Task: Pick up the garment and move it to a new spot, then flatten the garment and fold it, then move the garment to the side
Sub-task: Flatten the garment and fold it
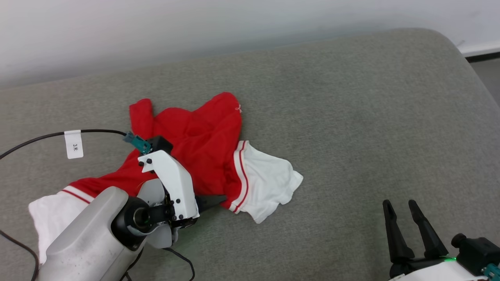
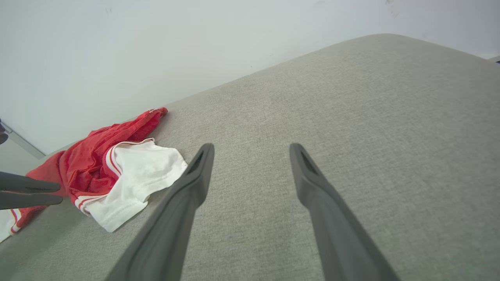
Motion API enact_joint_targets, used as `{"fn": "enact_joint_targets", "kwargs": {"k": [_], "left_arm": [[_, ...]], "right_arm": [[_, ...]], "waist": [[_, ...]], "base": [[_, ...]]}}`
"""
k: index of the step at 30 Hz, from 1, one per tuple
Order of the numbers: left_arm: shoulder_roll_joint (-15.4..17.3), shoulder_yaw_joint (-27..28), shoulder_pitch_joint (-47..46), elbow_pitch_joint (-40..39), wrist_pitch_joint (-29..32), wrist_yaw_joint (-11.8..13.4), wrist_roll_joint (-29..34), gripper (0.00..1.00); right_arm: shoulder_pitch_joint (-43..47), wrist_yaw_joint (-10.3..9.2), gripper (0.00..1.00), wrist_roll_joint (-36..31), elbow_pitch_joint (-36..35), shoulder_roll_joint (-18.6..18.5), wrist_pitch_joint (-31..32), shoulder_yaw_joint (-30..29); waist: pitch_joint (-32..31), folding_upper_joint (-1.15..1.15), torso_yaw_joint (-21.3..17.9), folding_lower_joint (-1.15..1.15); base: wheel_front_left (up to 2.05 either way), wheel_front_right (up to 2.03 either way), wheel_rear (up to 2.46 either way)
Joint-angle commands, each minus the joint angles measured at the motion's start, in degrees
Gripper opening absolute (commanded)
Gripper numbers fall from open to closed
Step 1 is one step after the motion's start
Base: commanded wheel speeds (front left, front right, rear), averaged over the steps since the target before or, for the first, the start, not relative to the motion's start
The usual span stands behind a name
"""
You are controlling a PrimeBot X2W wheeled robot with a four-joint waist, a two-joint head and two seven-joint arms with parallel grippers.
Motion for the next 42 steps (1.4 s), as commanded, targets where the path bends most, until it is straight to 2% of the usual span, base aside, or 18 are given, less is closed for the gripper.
{"fn": "enact_joint_targets", "kwargs": {"k": [1, 9, 10, 11, 12, 13, 16, 21, 25, 29, 32, 34, 37, 42], "left_arm": [[0.0, -0.2, -0.9, 0.8, -0.3, 0.4, 0.5, 1.0], [-1.1, -0.2, -0.8, 5.7, 0.2, 0.6, 0.1, 1.0], [-1.3, 0.2, -0.9, 6.3, -0.1, 0.5, -0.4, 0.94], [-1.4, 0.2, -1.0, 6.8, -0.1, 0.5, -0.3, 0.45], [-1.2, -0.1, -1.4, 7.0, -0.3, -0.2, 0.3, 0.11], [-1.2, 0.1, -1.6, 7.4, -0.7, -0.6, 0.3, 0.0], [-0.7, -0.4, -2.4, 6.8, 0.8, -2.5, 0.2, 0.0], [-0.9, 1.1, -5.2, 2.2, 3.8, -2.9, -2.2, 0.0], [-1.8, 3.5, -8.6, -3.4, 5.3, -0.2, -4.5, 0.0], [-2.1, 6.4, -13.2, -6.4, 5.9, 3.8, -5.6, 0.0], [-1.5, 8.3, -17.1, -3.4, 4.0, 5.6, -3.9, 0.0], [-1.3, 8.6, -18.2, -1.6, 3.3, 5.7, -3.3, 0.0], [-1.3, 8.8, -20.1, 4.0, 2.6, 4.4, -2.3, 0.0], [2.5, 8.8, -23.9, 14.0, -0.9, 2.3, 2.5, 0.0]], "right_arm": [[-1.1, -0.02, 1.0, -0.1, -0.4, 0.7, -0.1, -0.1], [-1.0, -0.02, 1.0, -0.5, -0.4, 2.3, -0.1, 0.4], [-1.3, -0.02, 1.0, -0.5, -0.3, 2.5, -0.1, 0.4], [-1.4, -0.02, 1.0, -0.5, -0.3, 2.7, -0.1, 0.4], [-1.5, -0.02, 1.0, -0.6, -0.3, 2.8, -0.1, 0.3], [-1.4, -0.02, 1.0, -0.6, -0.3, 2.9, -0.1, 0.2], [-1.0, -0.02, 1.0, -0.7, -0.3, 3.2, -0.1, -0.1], [0.1, -0.02, 1.0, -0.8, 0.0, 3.1, -0.1, -0.6], [0.3, -0.02, 1.0, -0.6, 0.2, 2.6, -0.1, -0.6], [0.3, -0.02, 1.0, -0.4, 0.5, 2.2, -0.1, 0.0], [-0.9, -0.02, 1.0, -0.2, 0.7, 2.0, -0.1, 1.2], [-1.3, -0.02, 1.0, -0.1, 0.7, 2.1, -0.1, 1.5], [-2.2, -0.02, 1.0, -0.1, 0.7, 2.5, -0.1, 2.5], [-4.8, -0.02, 1.0, -0.1, 0.1, 3.8, -0.1, 4.8]], "waist": [[1.0, 0.0, -1.6, 0.0], [2.7, 0.0, -4.9, 0.0], [2.9, 0.0, -5.2, 0.0], [3.0, 0.0, -5.4, 0.0], [3.1, 0.0, -5.6, 0.0], [3.2, 0.0, -5.7, 0.0], [3.0, 0.0, -5.7, 0.0], [2.1, 0.0, -5.2, 0.0], [1.3, 0.0, -5.1, 0.0], [0.9, 0.0, -5.9, 0.0], [1.3, 0.0, -7.3, 0.0], [1.6, 0.0, -7.9, 0.0], [3.1, 0.0, -10.0, 0.0], [7.9, 0.0, -13.9, 0.0]], "base": [[0.0, 0.0, 0.0], [0.0, 0.0, 0.0], [0.0, 0.0, 0.0], [0.0, 0.0, 0.0], [0.0, 0.0, 0.0], [0.0, 0.0, 0.0], [0.0, 0.0, 0.0], [0.0, 0.0, 0.0], [0.0, 0.0, 0.0], [0.0, 0.0, 0.0], [0.0, 0.0, 0.0], [0.0, 0.0, 0.0], [0.0, 0.0, 0.0], [0.0, 0.0, 0.0]]}}
